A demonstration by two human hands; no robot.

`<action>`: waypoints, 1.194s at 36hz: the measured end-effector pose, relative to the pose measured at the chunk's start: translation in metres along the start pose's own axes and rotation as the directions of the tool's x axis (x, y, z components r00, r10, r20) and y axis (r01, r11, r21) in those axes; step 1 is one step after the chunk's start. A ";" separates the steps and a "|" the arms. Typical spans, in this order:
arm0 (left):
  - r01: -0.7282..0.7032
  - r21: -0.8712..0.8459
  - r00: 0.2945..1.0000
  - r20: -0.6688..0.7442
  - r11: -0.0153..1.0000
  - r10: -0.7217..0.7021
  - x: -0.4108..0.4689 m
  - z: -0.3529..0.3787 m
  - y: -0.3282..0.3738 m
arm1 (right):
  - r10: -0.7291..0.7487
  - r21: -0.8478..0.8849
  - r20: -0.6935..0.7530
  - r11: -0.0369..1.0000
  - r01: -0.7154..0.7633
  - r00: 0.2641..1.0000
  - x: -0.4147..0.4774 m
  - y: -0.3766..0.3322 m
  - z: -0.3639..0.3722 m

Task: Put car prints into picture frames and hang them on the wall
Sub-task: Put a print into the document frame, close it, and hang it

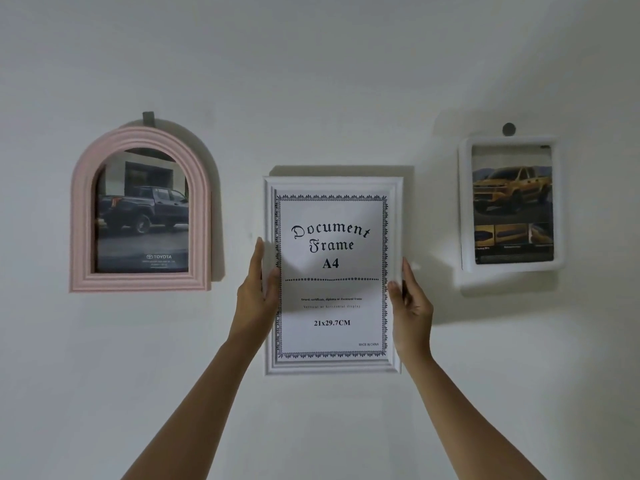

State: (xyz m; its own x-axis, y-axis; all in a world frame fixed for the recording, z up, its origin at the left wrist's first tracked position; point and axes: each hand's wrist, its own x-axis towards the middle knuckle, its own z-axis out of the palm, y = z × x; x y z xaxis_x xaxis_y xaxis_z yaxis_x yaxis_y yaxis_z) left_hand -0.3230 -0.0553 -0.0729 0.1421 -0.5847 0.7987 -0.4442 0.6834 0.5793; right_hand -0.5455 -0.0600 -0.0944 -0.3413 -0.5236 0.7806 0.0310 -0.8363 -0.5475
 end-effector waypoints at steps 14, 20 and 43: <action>-0.001 -0.024 1.000 0.008 1.000 0.001 -0.023 0.005 -0.009 | 0.033 -0.073 0.010 0.997 -0.032 0.999 -0.024 0.008 -0.015; 0.005 0.030 1.000 -0.003 1.000 -0.005 -0.026 0.005 -0.006 | 0.009 -0.199 -0.002 0.980 -0.009 1.000 -0.022 0.012 -0.018; -0.009 0.145 0.999 -0.034 0.989 0.014 -0.017 0.007 -0.006 | -0.160 -0.537 -0.066 0.838 0.100 0.985 -0.013 0.010 -0.014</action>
State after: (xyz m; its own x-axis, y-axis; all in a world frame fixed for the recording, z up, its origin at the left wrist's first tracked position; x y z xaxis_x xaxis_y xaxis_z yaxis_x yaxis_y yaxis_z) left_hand -0.3292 -0.0520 -0.0911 0.1656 -0.5598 0.8119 -0.5692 0.6180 0.5422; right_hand -0.5538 -0.0589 -0.1140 -0.4026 -0.3712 0.8367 -0.5125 -0.6659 -0.5421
